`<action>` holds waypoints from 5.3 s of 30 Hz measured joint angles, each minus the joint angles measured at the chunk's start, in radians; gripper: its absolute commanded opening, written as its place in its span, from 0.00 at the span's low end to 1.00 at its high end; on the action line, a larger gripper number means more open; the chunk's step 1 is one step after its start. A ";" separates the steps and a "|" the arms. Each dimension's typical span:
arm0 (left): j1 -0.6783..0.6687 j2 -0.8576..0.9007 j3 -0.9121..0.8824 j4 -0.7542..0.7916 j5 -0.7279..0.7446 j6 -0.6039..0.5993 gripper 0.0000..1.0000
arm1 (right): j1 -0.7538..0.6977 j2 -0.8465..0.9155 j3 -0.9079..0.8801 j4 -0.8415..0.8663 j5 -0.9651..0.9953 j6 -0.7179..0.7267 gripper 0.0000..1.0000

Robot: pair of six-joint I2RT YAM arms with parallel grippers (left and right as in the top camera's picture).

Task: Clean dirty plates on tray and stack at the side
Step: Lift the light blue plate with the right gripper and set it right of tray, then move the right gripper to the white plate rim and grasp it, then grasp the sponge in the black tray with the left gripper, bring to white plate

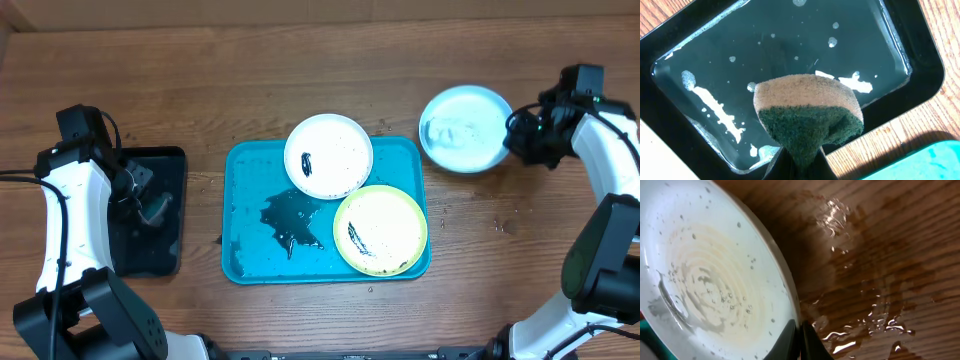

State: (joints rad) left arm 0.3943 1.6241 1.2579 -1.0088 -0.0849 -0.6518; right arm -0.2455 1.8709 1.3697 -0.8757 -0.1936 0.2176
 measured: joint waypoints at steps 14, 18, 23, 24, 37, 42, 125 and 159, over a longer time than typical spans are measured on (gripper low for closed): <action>0.000 0.000 -0.001 0.000 0.000 0.000 0.04 | 0.002 0.000 -0.028 0.023 -0.129 -0.029 0.72; 0.000 0.000 -0.001 0.000 0.000 0.000 0.04 | 0.050 0.000 -0.028 0.039 -0.307 -0.039 0.72; 0.000 0.000 -0.001 0.001 0.003 0.000 0.04 | 0.223 0.000 -0.028 0.116 -0.352 0.013 0.73; 0.000 0.000 -0.001 0.000 0.003 0.000 0.04 | 0.268 0.000 -0.028 0.133 -0.328 0.033 0.73; 0.000 0.000 -0.001 -0.008 0.003 0.000 0.04 | 0.668 0.072 -0.028 0.326 0.117 0.240 0.70; 0.000 0.000 -0.001 -0.007 0.003 0.000 0.04 | 0.670 0.163 -0.027 0.348 0.156 0.262 0.50; 0.019 0.311 0.352 -0.192 0.011 0.229 0.04 | 0.966 0.170 0.026 0.272 0.143 0.283 0.04; -0.272 0.124 0.274 -0.122 0.491 0.521 0.04 | 0.967 0.201 0.035 0.274 0.156 0.355 0.04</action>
State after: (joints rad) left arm 0.1219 1.7477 1.5314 -1.1305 0.4057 -0.1310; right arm 0.7216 2.0716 1.4044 -0.6014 -0.0376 0.5724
